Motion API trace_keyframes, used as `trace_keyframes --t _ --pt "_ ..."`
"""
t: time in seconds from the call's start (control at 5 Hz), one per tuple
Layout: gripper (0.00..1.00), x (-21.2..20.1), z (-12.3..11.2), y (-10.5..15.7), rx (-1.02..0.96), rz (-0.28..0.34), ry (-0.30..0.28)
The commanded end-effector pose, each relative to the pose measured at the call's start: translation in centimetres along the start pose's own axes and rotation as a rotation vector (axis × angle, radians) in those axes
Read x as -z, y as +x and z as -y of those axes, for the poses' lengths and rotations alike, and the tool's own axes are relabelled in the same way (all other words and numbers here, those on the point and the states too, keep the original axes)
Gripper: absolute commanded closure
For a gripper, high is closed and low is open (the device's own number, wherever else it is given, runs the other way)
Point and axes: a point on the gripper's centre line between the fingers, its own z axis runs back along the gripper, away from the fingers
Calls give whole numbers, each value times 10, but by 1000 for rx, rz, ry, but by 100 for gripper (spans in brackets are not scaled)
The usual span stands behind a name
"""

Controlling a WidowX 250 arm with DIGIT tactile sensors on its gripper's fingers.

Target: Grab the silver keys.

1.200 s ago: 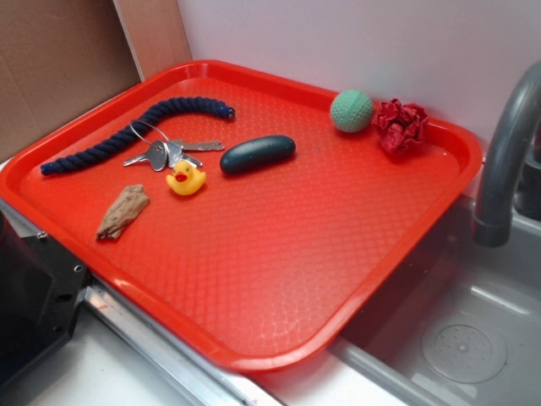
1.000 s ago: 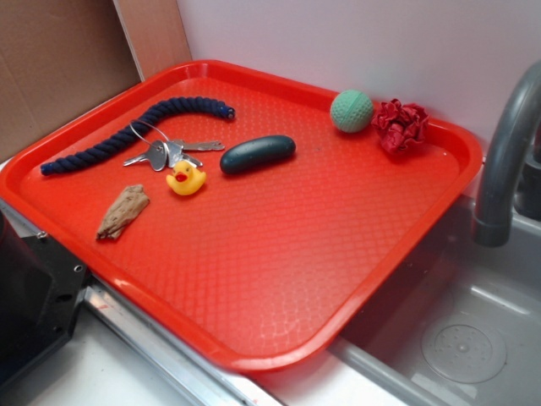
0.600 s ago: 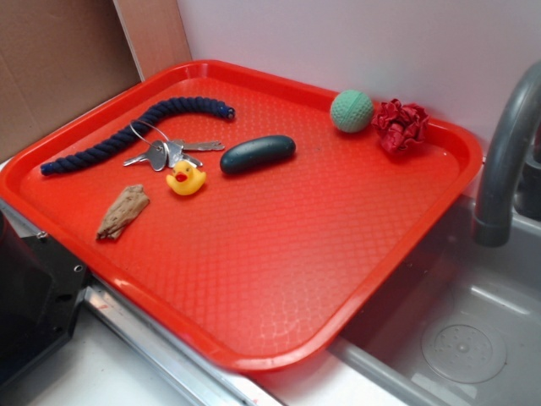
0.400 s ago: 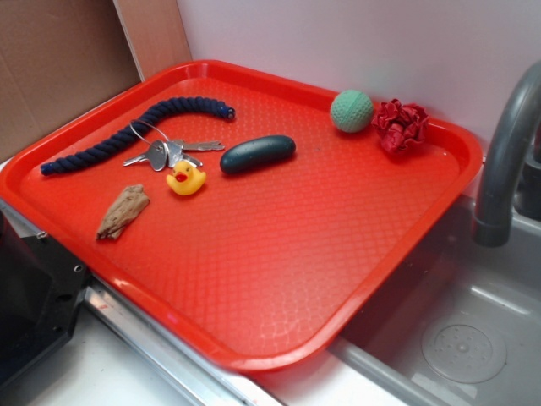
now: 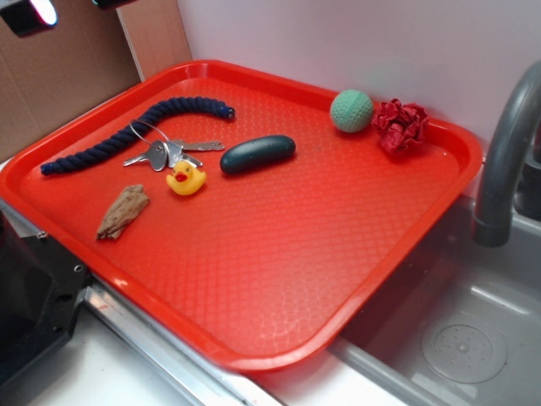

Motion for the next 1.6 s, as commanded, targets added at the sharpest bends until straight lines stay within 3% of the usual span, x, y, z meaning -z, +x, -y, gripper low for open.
trace_keyframes --t 0.0,0.4,0.6,0.8,1.0,1.4 --pt "0 12 -12 3 -167 29 53" --pt "0 12 -12 3 -167 29 53" --pt "0 68 -11 16 -118 -1 -36" --pt "0 109 -13 18 -159 11 16" --pt "0 123 -18 9 -111 -34 81" --pt "0 134 -16 6 -73 -43 109"
